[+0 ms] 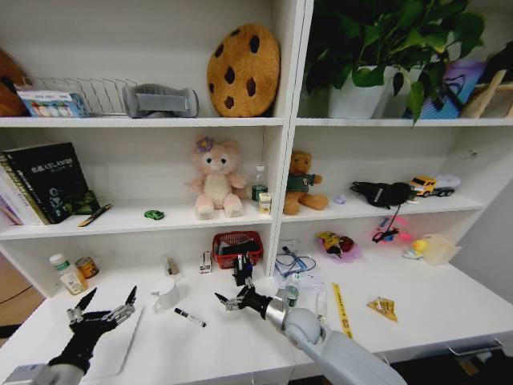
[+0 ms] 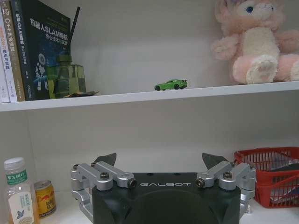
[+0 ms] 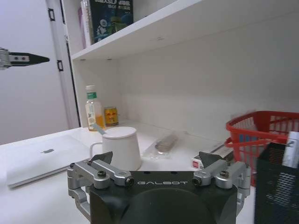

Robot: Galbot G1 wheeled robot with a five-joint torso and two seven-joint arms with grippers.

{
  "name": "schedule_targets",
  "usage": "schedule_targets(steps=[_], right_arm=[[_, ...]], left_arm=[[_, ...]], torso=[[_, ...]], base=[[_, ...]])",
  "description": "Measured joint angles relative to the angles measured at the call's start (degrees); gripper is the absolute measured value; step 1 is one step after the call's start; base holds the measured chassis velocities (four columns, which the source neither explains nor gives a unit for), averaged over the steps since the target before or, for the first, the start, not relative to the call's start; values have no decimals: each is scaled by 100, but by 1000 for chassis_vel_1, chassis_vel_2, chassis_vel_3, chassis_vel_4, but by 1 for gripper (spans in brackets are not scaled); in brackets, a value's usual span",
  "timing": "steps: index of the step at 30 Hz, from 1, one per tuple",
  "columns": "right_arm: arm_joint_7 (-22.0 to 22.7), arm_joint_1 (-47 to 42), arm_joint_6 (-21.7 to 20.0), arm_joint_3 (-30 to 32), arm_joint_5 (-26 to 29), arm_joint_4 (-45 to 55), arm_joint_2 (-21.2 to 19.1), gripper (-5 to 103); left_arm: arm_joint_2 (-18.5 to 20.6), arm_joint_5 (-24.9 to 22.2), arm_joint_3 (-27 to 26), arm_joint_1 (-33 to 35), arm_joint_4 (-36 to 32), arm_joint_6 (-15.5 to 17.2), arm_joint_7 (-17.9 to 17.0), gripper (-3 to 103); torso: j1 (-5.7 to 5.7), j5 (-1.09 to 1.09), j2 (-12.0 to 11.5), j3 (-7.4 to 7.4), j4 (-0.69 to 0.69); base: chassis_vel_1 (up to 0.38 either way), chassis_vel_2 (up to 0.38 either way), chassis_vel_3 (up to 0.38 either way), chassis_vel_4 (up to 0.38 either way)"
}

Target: Organize the objects on the table.

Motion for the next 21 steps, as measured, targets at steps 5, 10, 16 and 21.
schedule_targets(steps=[5,10,16,21], right_arm=[[-318,81,252,-338,-214,-336,282,100],[-362,109,296,-486,-278,-444,440,100],[-163,126,564,-729,-702,-695,945,100],[839,-269,679,-190,-725,-564,999,100]], left_arm=[[0,0,0,0,0,0,1,100],[0,0,0,0,0,0,2,100],[0,0,0,0,0,0,2,100],[0,0,0,0,0,0,2,100]], torso=[[0,0,0,0,0],[0,0,0,0,-1],[0,-1,0,0,0],[0,0,0,0,-2]], base=[[0,0,0,0],[0,0,0,0],[0,0,0,0],[0,0,0,0]])
